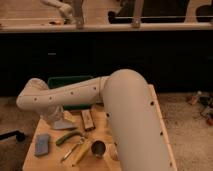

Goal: Place towel in paper cup

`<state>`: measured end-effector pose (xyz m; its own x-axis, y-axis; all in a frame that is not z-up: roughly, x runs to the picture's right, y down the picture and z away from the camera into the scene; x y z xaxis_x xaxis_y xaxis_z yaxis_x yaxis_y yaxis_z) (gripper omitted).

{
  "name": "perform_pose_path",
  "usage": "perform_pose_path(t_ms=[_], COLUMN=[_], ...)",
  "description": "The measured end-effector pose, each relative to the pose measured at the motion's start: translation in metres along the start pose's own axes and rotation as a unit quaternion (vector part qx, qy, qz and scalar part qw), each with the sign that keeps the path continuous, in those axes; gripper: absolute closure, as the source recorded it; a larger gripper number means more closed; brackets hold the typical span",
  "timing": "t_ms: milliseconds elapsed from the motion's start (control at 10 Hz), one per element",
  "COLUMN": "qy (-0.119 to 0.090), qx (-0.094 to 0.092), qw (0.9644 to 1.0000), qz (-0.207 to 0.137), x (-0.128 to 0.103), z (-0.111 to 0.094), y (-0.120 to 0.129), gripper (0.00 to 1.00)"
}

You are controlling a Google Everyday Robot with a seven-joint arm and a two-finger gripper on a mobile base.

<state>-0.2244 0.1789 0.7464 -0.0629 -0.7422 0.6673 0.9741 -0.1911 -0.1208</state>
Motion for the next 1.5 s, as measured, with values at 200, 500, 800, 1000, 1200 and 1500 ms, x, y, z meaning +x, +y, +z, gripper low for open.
perform_pose_path(t_ms=[200, 500, 800, 1000, 1200, 1500], qy=[-0.021, -0.041, -0.05, -0.058, -0.071, -0.093], qx=[0.009, 0.027, 0.044, 0.053, 0.058, 0.054], qw=[0.9995, 0.998, 0.9958, 0.9941, 0.9921, 0.9896], qz=[-0.021, -0.04, -0.062, -0.074, -0.086, -0.095], x=[0.007, 0.021, 0.034, 0.045, 0.056, 0.062], z=[0.009, 0.02, 0.033, 0.044, 0.062, 0.088], y=[-0.018, -0.03, -0.035, -0.036, -0.039, -0.039], gripper=[0.2, 0.2, 0.2, 0.2, 0.2, 0.2])
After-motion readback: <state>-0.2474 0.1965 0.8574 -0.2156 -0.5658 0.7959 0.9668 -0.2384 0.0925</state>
